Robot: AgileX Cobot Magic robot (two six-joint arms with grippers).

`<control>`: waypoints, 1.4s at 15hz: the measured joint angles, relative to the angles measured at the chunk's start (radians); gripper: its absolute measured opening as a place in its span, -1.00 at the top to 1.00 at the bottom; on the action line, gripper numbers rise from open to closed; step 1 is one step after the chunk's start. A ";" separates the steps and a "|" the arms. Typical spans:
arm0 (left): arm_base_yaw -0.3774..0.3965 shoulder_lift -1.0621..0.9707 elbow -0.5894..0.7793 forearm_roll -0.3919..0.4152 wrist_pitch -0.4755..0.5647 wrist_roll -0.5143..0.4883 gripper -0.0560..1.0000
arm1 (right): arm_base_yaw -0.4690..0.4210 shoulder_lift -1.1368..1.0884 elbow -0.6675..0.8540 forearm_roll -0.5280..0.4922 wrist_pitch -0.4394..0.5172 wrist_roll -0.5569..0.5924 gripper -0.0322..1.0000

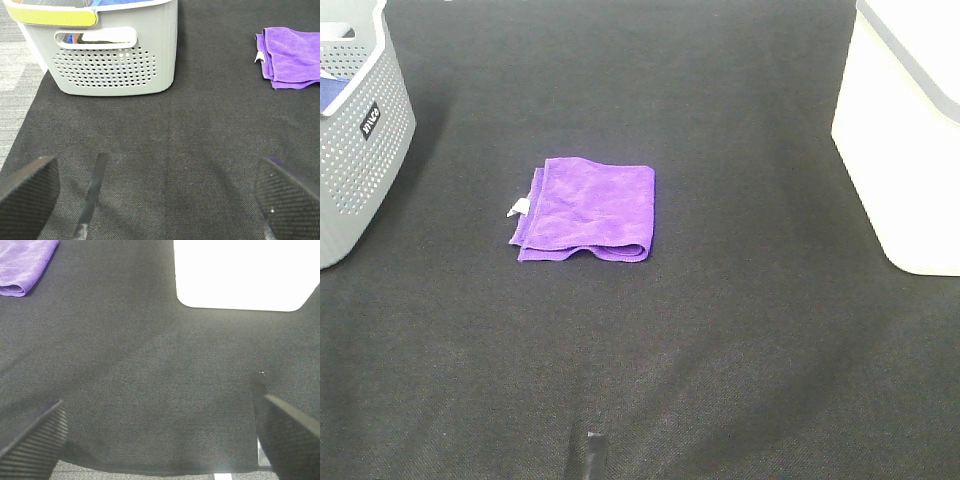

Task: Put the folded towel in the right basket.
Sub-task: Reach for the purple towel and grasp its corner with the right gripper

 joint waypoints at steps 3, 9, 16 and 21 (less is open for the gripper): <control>0.000 0.000 0.000 0.000 0.000 0.000 -0.98 | 0.000 0.000 0.000 0.000 0.000 0.000 -0.95; 0.000 0.000 0.000 0.000 0.000 0.000 -0.98 | 0.000 0.000 0.000 0.000 0.000 0.000 -0.95; 0.000 0.000 0.000 0.000 0.000 0.000 -0.98 | 0.000 0.000 0.000 0.000 0.000 0.000 -0.95; 0.000 0.000 0.000 0.000 0.000 0.000 -0.98 | 0.000 0.000 0.000 0.000 0.000 0.000 -0.95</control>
